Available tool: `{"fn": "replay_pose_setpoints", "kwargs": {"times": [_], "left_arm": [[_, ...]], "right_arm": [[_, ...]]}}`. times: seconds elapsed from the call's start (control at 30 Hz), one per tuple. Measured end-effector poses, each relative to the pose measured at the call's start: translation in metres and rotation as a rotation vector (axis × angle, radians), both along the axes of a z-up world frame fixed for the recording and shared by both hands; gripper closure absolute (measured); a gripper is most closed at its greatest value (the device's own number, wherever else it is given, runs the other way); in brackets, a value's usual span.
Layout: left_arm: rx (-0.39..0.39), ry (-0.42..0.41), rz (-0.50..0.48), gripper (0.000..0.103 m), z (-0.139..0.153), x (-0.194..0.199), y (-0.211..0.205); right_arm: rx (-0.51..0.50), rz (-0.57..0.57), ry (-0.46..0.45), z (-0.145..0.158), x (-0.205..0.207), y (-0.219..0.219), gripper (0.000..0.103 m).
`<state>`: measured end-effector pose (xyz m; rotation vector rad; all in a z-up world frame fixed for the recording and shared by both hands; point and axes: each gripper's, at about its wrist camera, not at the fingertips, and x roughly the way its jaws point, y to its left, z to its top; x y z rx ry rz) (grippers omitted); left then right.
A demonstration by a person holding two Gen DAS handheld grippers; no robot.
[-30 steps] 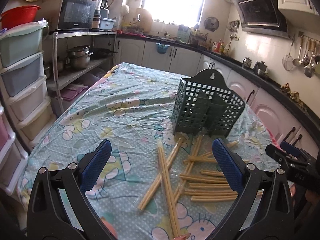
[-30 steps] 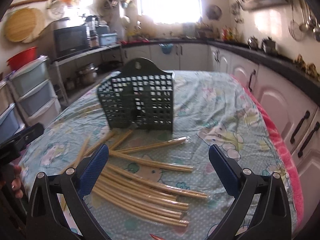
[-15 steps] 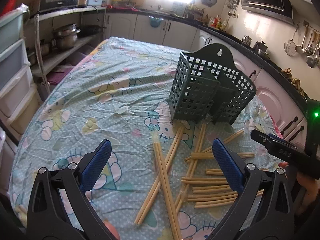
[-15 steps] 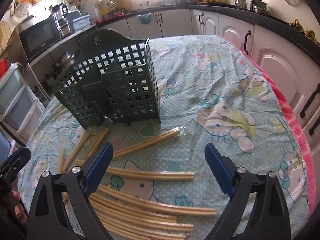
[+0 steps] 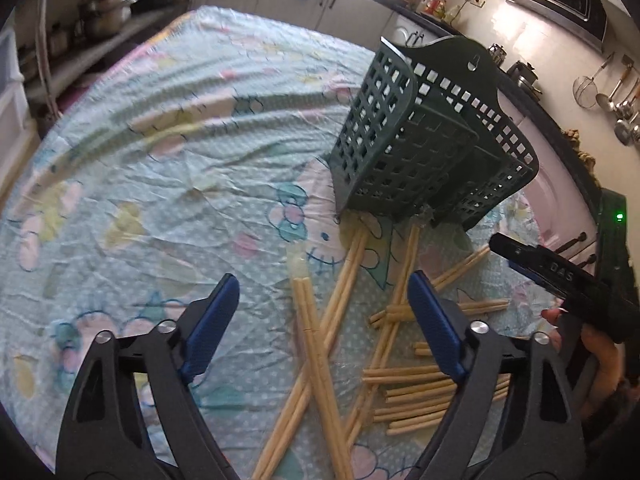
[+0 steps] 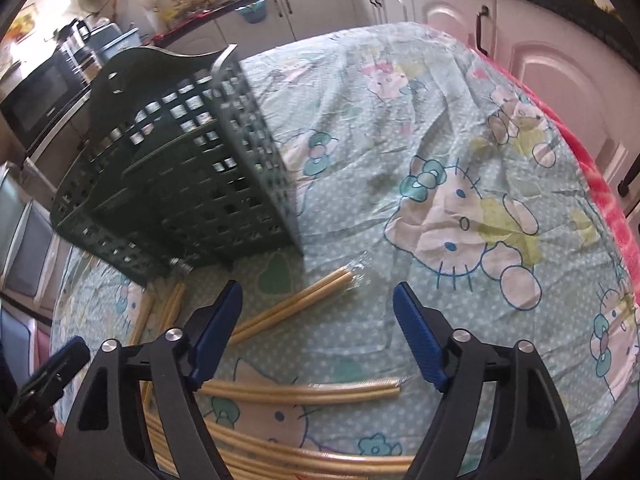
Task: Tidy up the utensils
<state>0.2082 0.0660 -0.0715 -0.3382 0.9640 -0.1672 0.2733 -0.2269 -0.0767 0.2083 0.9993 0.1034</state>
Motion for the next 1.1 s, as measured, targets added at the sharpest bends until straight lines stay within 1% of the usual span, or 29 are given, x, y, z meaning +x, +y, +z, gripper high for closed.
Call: {"fn": "replay_pose_setpoints", "kwargs": {"times": [0.07,0.23,0.43,0.5,0.53,0.6,0.63,0.7,0.77,0.8,0.93,1.1], "left_arm": [[-0.028,0.027,-0.017,0.032,-0.006,0.007,-0.002],[-0.063,0.078,-0.02,0.039,-0.018,0.018,-0.001],[-0.088,0.101,-0.021,0.047,-0.024,0.028,0.003],[-0.085,0.108,-0.02,0.058,-0.023,0.03,0.004],[-0.08,0.112,-0.019,0.061,-0.023,0.031,0.006],[-0.065,0.119,-0.016,0.073,-0.025,0.033,0.007],[-0.059,0.121,-0.014,0.075,-0.026,0.035,0.009],[-0.055,0.126,-0.008,0.084,-0.026,0.035,0.012],[-0.054,0.129,-0.005,0.091,-0.028,0.035,0.017],[-0.054,0.129,-0.006,0.093,-0.028,0.035,0.018],[-0.066,0.122,-0.015,0.093,-0.026,0.034,0.025],[-0.085,0.096,-0.031,0.095,-0.018,0.029,0.032]], "right_arm": [[0.013,-0.004,0.019,-0.003,0.005,0.0,0.038],[0.08,-0.039,0.082,-0.013,0.019,-0.005,0.049],[0.157,-0.087,0.121,-0.017,0.031,-0.016,0.056],[0.182,-0.103,0.129,-0.019,0.033,-0.02,0.059],[0.19,-0.107,0.132,-0.019,0.032,-0.021,0.06],[0.206,-0.118,0.138,-0.021,0.033,-0.026,0.064],[0.213,-0.12,0.14,-0.021,0.035,-0.027,0.066],[0.221,-0.129,0.144,-0.02,0.039,-0.029,0.072],[0.231,-0.133,0.143,-0.021,0.042,-0.033,0.082],[0.237,-0.132,0.14,-0.023,0.041,-0.037,0.083],[0.271,-0.121,0.128,-0.027,0.042,-0.047,0.093],[0.285,-0.106,0.091,-0.021,0.034,-0.05,0.095]]}}
